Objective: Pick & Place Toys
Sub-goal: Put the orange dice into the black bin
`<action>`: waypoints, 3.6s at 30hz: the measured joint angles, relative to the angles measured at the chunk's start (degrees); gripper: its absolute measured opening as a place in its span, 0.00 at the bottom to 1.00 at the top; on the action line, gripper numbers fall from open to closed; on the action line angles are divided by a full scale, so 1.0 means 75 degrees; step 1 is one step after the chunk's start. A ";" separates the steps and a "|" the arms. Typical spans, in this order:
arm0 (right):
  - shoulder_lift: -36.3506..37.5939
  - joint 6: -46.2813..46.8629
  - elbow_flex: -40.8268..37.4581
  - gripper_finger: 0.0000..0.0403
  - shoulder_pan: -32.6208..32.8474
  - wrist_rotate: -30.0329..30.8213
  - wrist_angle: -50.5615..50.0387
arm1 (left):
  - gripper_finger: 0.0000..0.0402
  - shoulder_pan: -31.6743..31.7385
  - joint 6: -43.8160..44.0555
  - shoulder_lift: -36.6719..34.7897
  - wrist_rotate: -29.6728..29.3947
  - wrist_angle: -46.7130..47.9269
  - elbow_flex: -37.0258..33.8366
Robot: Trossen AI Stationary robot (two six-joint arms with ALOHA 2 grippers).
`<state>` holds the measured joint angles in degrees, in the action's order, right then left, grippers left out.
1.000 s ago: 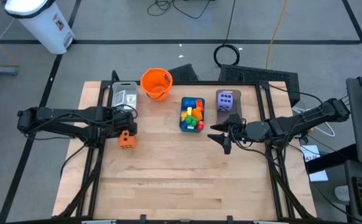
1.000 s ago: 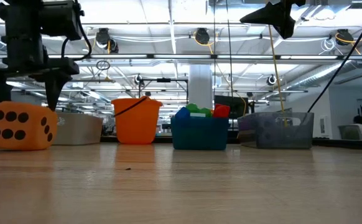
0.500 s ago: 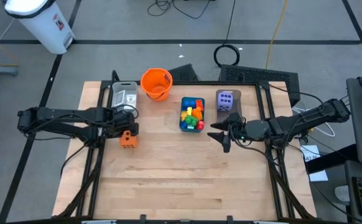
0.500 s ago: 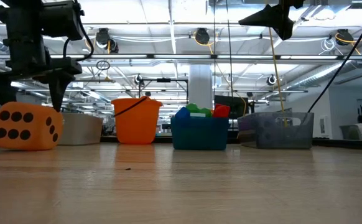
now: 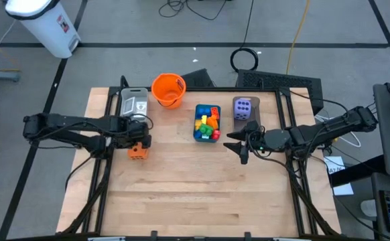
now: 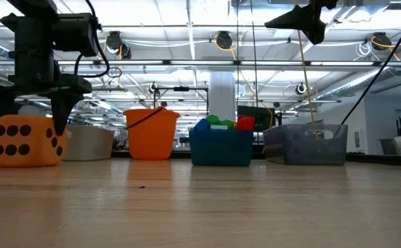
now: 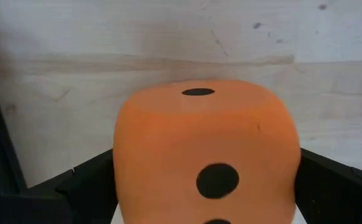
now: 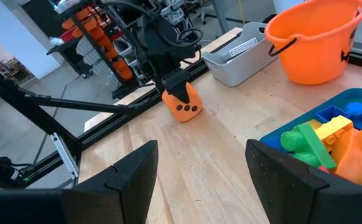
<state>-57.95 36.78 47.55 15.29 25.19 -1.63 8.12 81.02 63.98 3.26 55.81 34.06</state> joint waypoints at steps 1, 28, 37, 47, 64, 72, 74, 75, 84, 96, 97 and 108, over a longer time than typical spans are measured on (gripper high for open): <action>0.0000 0.0003 0.0001 0.58 0.0000 -0.0003 -0.0012 | 1.00 0.0000 -0.0022 0.0054 0.0012 0.0001 0.0000; 0.0003 -0.0225 0.0000 0.58 -0.0091 -0.0178 0.0022 | 0.97 -0.0003 -0.1528 0.0156 -0.0301 -0.0344 0.0235; 0.0000 -0.0459 0.0000 0.58 -0.0344 -0.0172 0.0834 | 0.89 -0.0002 -0.1536 -0.0395 -0.0206 -0.1360 0.0198; 0.0000 -0.2283 0.0342 0.58 -0.0694 -0.0192 0.3424 | 0.89 0.0000 -0.2222 -0.1347 -0.0034 -0.6345 0.0204; -0.2896 -0.5455 0.5064 0.47 -0.0689 -0.0195 0.0349 | 0.89 -0.0145 -0.1561 -0.0311 -0.0078 -1.2059 0.0221; -0.3037 -0.5477 0.5059 0.46 -0.0629 -0.0193 0.0402 | 0.89 -0.0386 -0.1128 -0.0226 0.0050 -1.2493 0.0224; -0.3025 -0.5405 0.5062 0.47 -0.0644 -0.0198 0.0477 | 0.89 -0.0402 -0.1064 -0.0226 0.0183 -1.2493 0.0224; -0.3019 -0.5373 0.5062 0.48 -0.0644 -0.0198 0.0502 | 0.89 -0.0402 -0.0981 -0.0226 0.0243 -1.2501 0.0224; -0.2964 -0.4610 0.5062 0.69 -0.0879 -0.1418 0.0338 | 0.88 -0.0403 -0.0515 -0.0226 0.0588 -1.2508 0.0224; -0.2966 -0.4590 0.5059 0.98 -0.1431 -0.2109 -0.0565 | 0.88 -0.0402 -0.0182 -0.0219 0.0357 -1.2384 0.0415; -0.2981 -0.4585 0.5059 0.97 -0.1482 -0.2287 -0.0562 | 0.88 -0.0402 -0.0208 -0.0167 0.0359 -1.2338 0.0528; -0.3013 -0.4517 0.4646 0.99 -0.1822 -0.2739 -0.0303 | 0.90 -0.0373 -0.0450 0.0771 0.0952 -1.1854 0.1678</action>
<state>-80.55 2.90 82.40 1.63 4.64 -3.90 5.32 77.65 69.76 10.40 -33.10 46.65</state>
